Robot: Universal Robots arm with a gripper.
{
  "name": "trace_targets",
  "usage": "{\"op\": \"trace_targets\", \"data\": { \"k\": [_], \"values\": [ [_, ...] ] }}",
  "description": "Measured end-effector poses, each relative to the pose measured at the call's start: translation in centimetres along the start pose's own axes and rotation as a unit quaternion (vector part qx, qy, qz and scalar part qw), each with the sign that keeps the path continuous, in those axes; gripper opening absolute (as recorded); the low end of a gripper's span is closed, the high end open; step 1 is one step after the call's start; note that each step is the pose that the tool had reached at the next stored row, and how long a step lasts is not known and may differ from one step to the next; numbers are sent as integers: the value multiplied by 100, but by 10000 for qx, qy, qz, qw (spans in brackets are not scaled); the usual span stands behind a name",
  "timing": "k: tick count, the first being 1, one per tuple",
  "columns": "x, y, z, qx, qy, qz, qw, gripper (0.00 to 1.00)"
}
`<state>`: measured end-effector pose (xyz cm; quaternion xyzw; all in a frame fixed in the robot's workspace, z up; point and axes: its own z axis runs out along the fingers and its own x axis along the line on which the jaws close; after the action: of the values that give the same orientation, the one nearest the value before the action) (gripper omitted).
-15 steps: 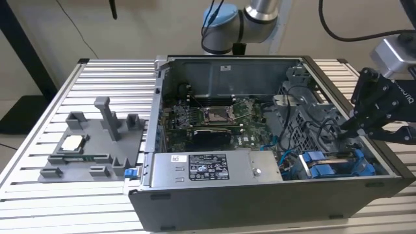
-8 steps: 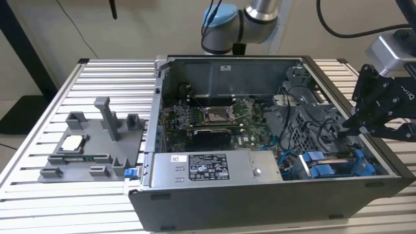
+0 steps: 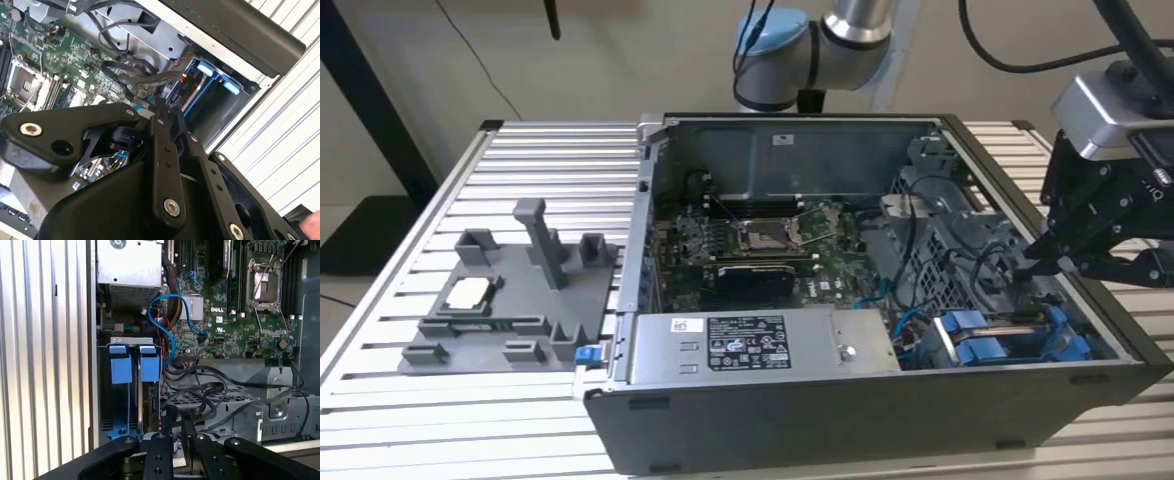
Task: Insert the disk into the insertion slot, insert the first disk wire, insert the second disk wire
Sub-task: 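Insert the second disk wire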
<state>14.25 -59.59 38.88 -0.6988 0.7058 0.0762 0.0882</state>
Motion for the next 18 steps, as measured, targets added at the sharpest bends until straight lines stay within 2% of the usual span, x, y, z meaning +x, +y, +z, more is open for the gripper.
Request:
{"op": "trace_targets", "data": {
  "k": [2,6,8,15,18],
  "values": [
    [1,40,0,58,-1,-14,10000,23],
    [5,127,16,270,-4,-64,9996,23],
    [6,165,37,342,-3,-81,9994,23],
    [-39,222,132,444,21,-105,9990,23],
    [-36,222,145,457,66,-112,9989,23]
  ]
}}
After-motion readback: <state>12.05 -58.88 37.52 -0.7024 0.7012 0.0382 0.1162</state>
